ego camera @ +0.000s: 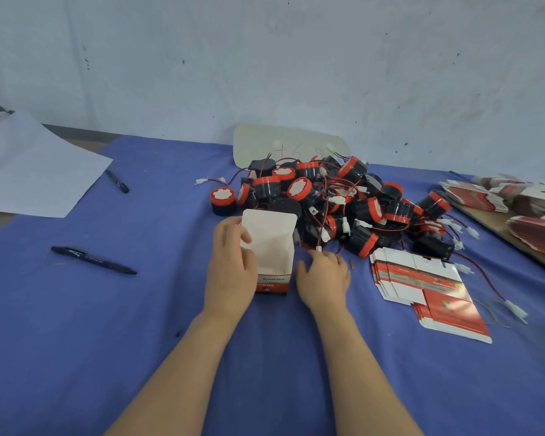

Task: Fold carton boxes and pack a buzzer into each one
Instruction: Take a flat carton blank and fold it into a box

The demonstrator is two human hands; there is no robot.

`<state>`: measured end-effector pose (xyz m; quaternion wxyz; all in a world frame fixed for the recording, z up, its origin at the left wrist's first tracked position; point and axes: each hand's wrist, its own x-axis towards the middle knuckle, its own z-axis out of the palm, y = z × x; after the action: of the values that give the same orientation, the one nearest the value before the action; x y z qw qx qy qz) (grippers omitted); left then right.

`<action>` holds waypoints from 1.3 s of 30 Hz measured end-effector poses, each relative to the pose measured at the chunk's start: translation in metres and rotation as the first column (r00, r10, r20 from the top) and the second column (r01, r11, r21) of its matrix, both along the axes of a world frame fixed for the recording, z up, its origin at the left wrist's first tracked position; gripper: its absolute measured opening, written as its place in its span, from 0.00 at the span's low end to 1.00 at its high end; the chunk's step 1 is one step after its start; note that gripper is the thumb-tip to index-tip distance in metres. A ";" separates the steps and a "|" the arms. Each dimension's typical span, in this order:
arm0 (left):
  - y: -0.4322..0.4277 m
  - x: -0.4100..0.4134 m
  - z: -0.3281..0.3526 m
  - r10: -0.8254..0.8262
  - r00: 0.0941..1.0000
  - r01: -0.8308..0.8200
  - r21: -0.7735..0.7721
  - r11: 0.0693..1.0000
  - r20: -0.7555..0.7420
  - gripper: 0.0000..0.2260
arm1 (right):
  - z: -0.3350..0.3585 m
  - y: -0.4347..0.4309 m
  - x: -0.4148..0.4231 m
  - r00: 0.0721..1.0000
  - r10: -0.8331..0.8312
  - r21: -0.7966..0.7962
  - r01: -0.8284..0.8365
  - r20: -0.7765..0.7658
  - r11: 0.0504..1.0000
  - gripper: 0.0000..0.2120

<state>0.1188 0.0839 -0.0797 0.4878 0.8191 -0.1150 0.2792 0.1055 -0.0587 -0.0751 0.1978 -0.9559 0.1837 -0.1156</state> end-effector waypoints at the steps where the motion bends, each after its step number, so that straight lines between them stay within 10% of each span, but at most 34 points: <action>1: 0.001 0.001 -0.001 0.003 1.000 -0.003 0.014 1.000 -0.009 0.09 | 0.003 0.001 0.000 0.997 -0.021 0.001 0.021 0.069 1.000 0.17; 8: 0.004 0.005 0.003 0.126 0.987 -0.130 -0.033 0.991 -0.095 0.15 | 0.049 0.012 -0.026 0.655 -0.067 0.409 -0.386 0.753 0.827 0.16; 15: 0.005 0.005 0.006 0.142 0.983 -0.156 -0.123 0.980 -0.118 0.16 | 0.052 -0.026 -0.023 0.524 -0.531 0.553 0.130 0.666 0.823 0.09; 19: 0.003 0.004 0.007 0.131 0.985 -0.146 -0.136 0.980 -0.114 0.14 | 0.053 -0.014 -0.023 0.402 -0.309 0.284 0.123 0.862 0.951 0.09; 23: 0.001 0.004 0.006 0.108 0.986 -0.125 -0.135 0.983 -0.129 0.13 | 0.052 0.002 -0.010 0.653 -0.057 0.269 -0.230 0.755 0.935 0.14; 27: -0.002 0.000 0.006 0.078 0.991 -0.093 -0.139 0.986 -0.108 0.14 | 0.043 -0.001 0.014 0.952 0.040 0.295 -0.134 0.305 0.946 0.27; 39: -0.003 -0.003 0.012 -0.066 0.979 -0.015 -0.394 0.919 -0.192 0.10 | 0.023 0.015 0.022 0.822 -0.245 0.226 0.146 0.514 0.963 0.24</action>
<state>0.1162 0.0808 -0.0677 0.6551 0.7267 -0.0173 0.2060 0.1280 -0.0437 -0.0516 0.3121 -0.8397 0.2277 -0.3817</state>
